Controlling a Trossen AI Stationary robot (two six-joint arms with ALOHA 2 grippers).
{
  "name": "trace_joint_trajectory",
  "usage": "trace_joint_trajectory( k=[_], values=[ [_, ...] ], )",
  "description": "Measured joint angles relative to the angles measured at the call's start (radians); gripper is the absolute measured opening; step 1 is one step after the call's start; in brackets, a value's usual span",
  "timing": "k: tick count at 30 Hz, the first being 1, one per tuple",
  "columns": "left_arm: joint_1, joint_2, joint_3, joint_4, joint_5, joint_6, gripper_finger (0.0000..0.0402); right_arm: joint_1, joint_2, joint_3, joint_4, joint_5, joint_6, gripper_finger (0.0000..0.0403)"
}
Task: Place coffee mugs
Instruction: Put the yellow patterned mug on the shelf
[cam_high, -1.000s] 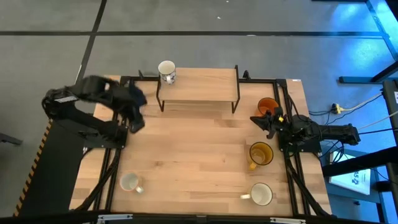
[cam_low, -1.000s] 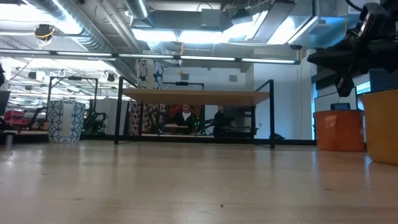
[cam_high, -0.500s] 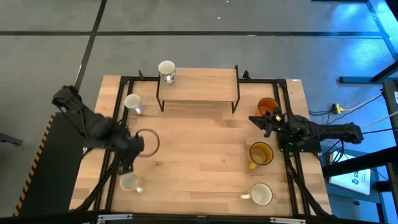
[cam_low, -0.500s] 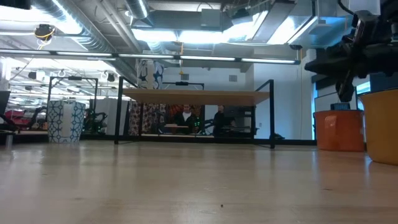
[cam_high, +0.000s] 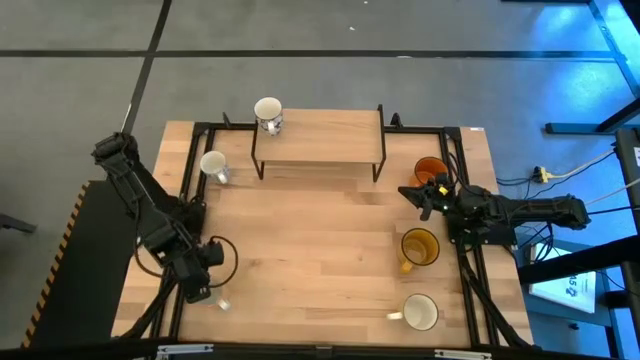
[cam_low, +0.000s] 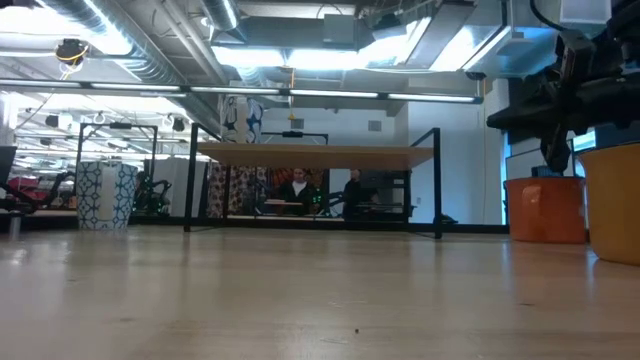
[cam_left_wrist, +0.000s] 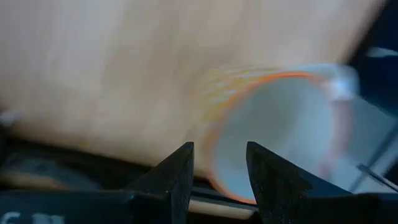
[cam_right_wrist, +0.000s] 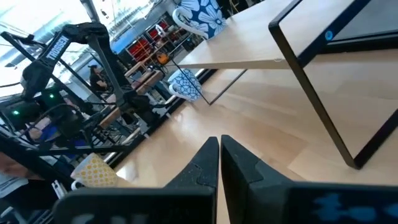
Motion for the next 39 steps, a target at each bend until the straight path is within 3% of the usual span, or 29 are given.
trace_joint_trajectory(
  k=[13, 21, 23, 28, 31, 39],
  values=[
    [-0.012, 0.003, -0.113, 0.058, -0.004, 0.027, 0.0133, 0.0, 0.0, 0.0, 0.001, 0.007, 0.0, 0.0005],
    [0.026, 0.004, -0.143, 0.076, 0.013, 0.149, 0.0023, 0.0, 0.0, 0.0, 0.001, 0.008, -0.001, 0.0005],
    [0.049, 0.004, -0.122, 0.078, 0.022, 0.195, 0.0017, 0.0, 0.0, 0.0, 0.001, 0.008, -0.001, 0.0005],
    [0.191, 0.004, -0.008, 0.046, -0.033, 0.345, 0.0018, 0.0, 0.0, 0.0, 0.002, 0.009, -0.001, 0.0005],
    [0.301, 0.003, 0.091, -0.021, -0.077, 0.511, 0.0018, 0.0, 0.0, 0.0, 0.004, 0.01, -0.001, 0.0005],
    [0.699, 0.003, 0.346, -0.133, -0.141, 0.938, 0.0018, 0.0, 0.0, 0.0, 0.011, -0.035, -0.001, 0.0005]
  ],
)
